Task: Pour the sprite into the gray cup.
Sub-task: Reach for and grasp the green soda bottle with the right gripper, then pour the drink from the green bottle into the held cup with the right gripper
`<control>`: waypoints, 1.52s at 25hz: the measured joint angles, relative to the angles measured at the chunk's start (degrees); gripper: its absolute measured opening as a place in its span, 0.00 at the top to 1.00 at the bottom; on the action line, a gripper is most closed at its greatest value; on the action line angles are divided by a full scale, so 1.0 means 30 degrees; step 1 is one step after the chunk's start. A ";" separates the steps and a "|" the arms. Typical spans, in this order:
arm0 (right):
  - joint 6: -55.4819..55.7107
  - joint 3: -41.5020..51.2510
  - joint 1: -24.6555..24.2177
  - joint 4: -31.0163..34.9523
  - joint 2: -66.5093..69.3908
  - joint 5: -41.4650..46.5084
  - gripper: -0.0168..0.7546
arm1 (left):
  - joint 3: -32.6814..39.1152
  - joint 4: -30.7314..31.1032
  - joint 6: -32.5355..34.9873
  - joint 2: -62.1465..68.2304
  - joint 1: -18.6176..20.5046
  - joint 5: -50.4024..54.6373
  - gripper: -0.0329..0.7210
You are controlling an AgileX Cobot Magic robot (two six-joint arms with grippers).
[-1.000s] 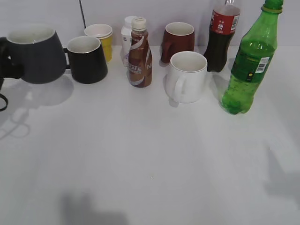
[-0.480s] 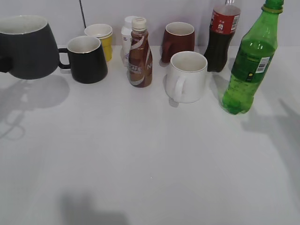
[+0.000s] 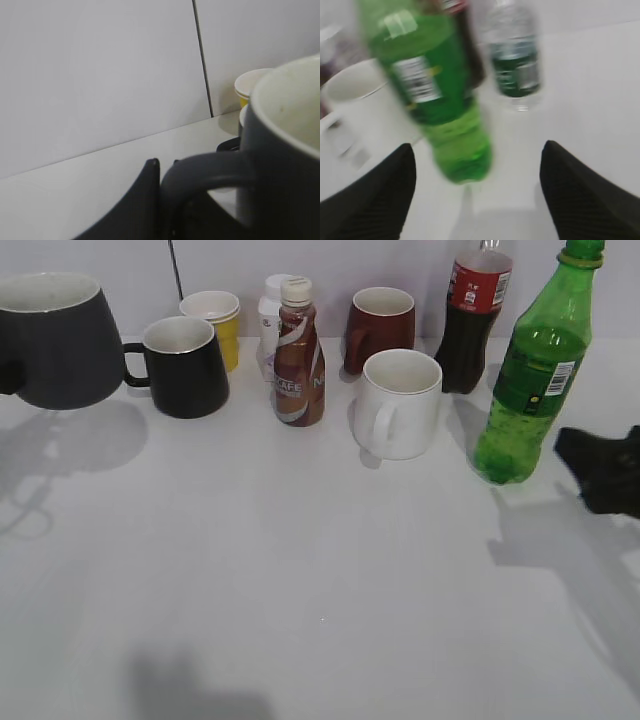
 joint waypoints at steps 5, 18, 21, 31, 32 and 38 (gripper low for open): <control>-0.1766 -0.0555 0.0114 -0.0023 0.4295 -0.4047 0.24 | 0.0000 0.0000 0.0000 0.0000 0.0000 0.0000 0.90; -0.0934 -0.5292 0.0170 -0.0220 0.9990 -0.6646 0.39 | 0.0000 0.1465 0.0000 -0.0082 -0.0427 0.0185 0.90; -0.1515 -0.4852 0.0170 -0.0617 0.8968 -0.5935 0.50 | 0.0000 0.1751 0.0000 -0.0308 -0.1907 0.1157 0.90; -0.7007 -0.8206 0.2913 -0.4530 0.2560 0.5290 0.50 | -0.0800 0.2481 0.0000 -0.0894 -0.8959 0.2533 0.90; -0.7785 -0.8745 0.3340 -0.4543 0.2399 0.6073 0.50 | -0.1209 0.2462 0.0000 -0.0894 -0.9385 0.3094 0.90; -1.3480 -1.1593 0.4469 -0.4590 0.2268 0.9900 0.50 | -0.3678 0.2360 0.0000 -0.0910 -1.0527 0.6614 0.90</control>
